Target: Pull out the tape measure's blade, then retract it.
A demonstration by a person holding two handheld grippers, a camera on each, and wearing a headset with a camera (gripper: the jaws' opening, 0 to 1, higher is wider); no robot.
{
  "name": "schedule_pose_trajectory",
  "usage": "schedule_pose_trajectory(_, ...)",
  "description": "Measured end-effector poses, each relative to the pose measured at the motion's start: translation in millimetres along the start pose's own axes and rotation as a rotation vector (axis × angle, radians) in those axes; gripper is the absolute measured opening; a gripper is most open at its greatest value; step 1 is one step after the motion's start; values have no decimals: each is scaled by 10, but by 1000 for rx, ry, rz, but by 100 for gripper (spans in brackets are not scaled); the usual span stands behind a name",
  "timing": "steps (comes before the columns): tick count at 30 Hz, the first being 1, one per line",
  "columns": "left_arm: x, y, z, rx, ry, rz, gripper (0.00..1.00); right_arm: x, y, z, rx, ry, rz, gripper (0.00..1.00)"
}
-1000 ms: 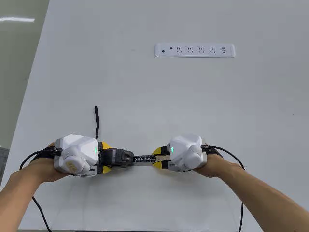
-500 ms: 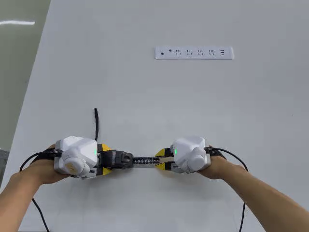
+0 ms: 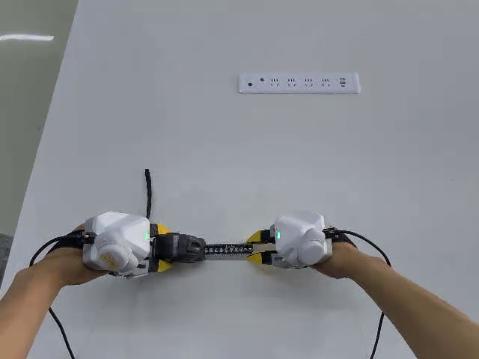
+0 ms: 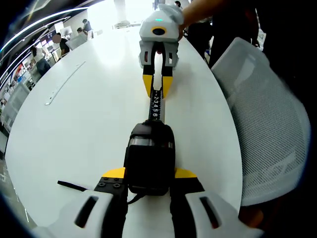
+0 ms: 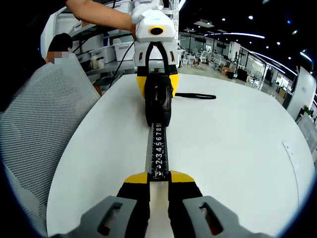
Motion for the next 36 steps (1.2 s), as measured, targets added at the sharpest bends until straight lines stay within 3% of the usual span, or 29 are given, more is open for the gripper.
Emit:
schedule_pose_trajectory(13, 24, 41, 9, 1, 3, 2, 29, -53, 72, 10, 5, 4, 6, 11)
schedule_pose_trajectory(36, 26, 7, -1, 5, 7, 6, 29, -212, 207, 45, 15, 10, 16, 11)
Point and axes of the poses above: the centre of the closed fingertips' face, and the gripper's own axes: x roughly forward along the fingers, z roughly to its left, y roughly out of its underside, the point moved 1 cm from there along -x, roughly backward along the fingers, and after that the axes turned 9 degrees about -y, right-handed, at the moved point
